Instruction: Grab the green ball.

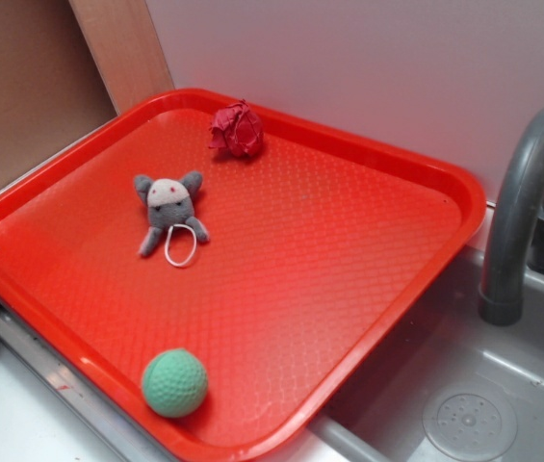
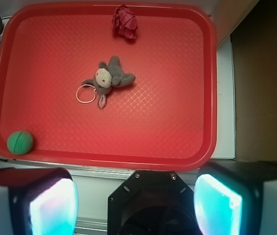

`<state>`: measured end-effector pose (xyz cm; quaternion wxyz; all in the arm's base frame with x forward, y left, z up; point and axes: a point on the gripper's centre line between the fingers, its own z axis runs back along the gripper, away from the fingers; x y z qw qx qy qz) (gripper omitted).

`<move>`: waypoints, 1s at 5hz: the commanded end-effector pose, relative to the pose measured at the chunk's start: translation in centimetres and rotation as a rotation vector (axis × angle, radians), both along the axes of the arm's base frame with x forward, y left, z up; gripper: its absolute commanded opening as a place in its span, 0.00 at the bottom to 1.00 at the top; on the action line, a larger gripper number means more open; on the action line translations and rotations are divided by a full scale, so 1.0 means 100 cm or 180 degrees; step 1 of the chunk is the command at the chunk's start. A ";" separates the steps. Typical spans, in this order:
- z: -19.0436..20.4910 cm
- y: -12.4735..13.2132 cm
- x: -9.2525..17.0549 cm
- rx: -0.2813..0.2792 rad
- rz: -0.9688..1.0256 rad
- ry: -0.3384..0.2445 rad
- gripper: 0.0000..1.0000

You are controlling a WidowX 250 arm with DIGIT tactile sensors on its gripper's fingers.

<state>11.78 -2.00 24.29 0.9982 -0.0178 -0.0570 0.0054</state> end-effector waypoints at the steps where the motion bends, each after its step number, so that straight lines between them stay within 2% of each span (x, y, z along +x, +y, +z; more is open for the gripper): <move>1: 0.000 0.000 0.000 0.0000 0.0000 0.0000 1.00; 2: 0.000 -0.010 0.003 -0.0042 -0.0056 -0.0008 1.00; 3: -0.002 -0.033 0.012 -0.0131 -0.0210 -0.0007 1.00; 5: -0.023 -0.109 0.023 -0.0311 -0.0873 0.0119 1.00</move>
